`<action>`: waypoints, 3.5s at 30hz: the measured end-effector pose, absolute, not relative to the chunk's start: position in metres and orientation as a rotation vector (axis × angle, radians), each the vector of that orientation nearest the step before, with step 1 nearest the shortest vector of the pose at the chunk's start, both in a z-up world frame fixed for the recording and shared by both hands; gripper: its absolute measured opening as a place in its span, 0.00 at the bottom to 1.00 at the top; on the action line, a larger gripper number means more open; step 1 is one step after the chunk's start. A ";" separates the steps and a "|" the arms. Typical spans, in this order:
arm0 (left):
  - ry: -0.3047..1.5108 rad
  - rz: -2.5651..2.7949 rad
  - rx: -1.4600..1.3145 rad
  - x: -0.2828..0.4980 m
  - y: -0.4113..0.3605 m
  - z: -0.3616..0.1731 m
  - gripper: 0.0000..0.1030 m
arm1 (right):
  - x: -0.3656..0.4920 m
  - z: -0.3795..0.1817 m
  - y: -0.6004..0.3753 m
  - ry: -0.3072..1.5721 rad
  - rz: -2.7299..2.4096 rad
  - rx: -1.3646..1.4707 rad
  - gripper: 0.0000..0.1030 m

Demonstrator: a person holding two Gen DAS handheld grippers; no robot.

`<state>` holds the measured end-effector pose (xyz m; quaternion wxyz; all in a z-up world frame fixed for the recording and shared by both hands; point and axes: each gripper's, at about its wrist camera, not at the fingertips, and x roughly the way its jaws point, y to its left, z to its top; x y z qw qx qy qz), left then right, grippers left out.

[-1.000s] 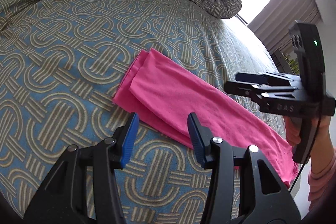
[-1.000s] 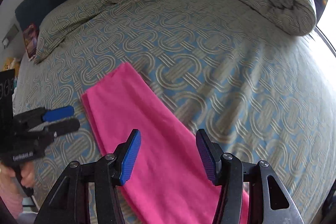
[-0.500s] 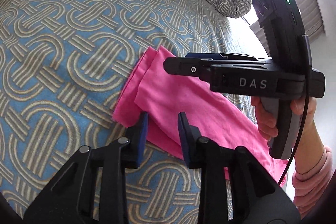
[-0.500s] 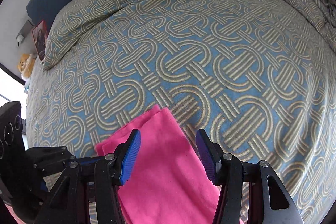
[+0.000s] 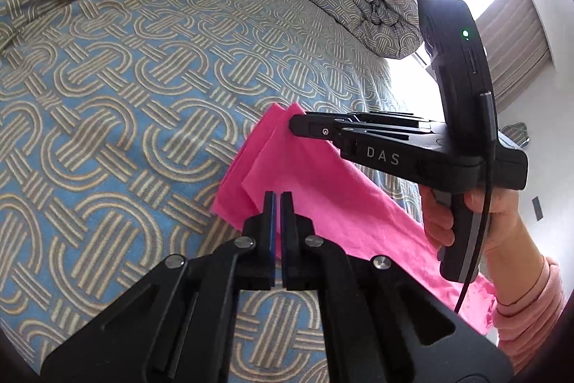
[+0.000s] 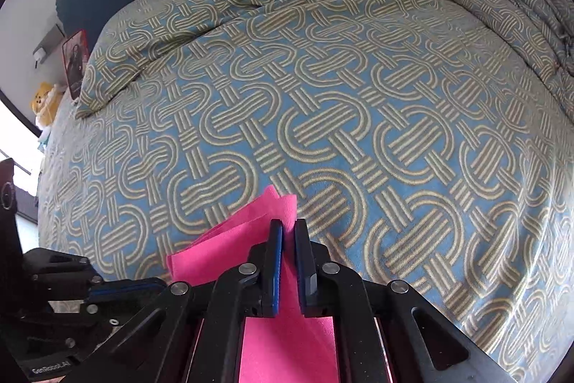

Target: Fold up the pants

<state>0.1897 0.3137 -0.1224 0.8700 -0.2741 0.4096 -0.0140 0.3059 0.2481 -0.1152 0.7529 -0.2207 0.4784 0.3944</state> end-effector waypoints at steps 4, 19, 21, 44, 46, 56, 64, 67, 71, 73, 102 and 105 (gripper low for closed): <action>0.894 -0.034 -0.623 0.192 0.327 -0.129 0.02 | 0.304 -0.118 0.254 1.050 0.873 -0.479 0.06; 0.951 -0.016 -0.680 0.221 0.322 -0.155 0.02 | 0.306 -0.132 0.262 1.065 0.844 -0.530 0.07; 0.913 -0.025 -0.707 0.215 0.326 -0.151 0.02 | 0.308 -0.131 0.260 1.052 0.836 -0.516 0.07; 0.884 0.041 -0.679 0.194 0.340 -0.150 0.00 | 0.313 -0.136 0.263 1.044 0.840 -0.517 0.04; 0.880 0.026 -0.660 0.191 0.335 -0.147 0.00 | 0.310 -0.133 0.265 1.013 0.844 -0.537 0.04; 0.929 -0.011 -0.593 0.223 0.306 -0.152 0.26 | 0.297 -0.111 0.276 0.963 0.922 -0.521 0.04; 0.927 -0.020 -0.620 0.218 0.311 -0.155 0.04 | 0.312 -0.139 0.267 1.053 0.836 -0.576 0.15; 0.904 -0.014 -0.623 0.210 0.310 -0.147 0.04 | 0.315 -0.135 0.260 1.049 0.846 -0.497 0.03; 0.856 -0.001 -0.615 0.198 0.310 -0.129 0.04 | 0.303 -0.118 0.261 0.980 0.882 -0.513 0.02; 0.854 0.008 -0.605 0.195 0.309 -0.126 0.04 | 0.304 -0.112 0.263 0.967 0.897 -0.500 0.02; 1.007 0.070 -0.548 0.219 0.306 -0.147 0.06 | 0.220 -0.120 0.027 1.223 0.552 -0.124 0.16; 0.961 0.084 -0.520 0.219 0.300 -0.133 0.06 | 0.213 -0.122 0.003 1.228 0.502 -0.089 0.16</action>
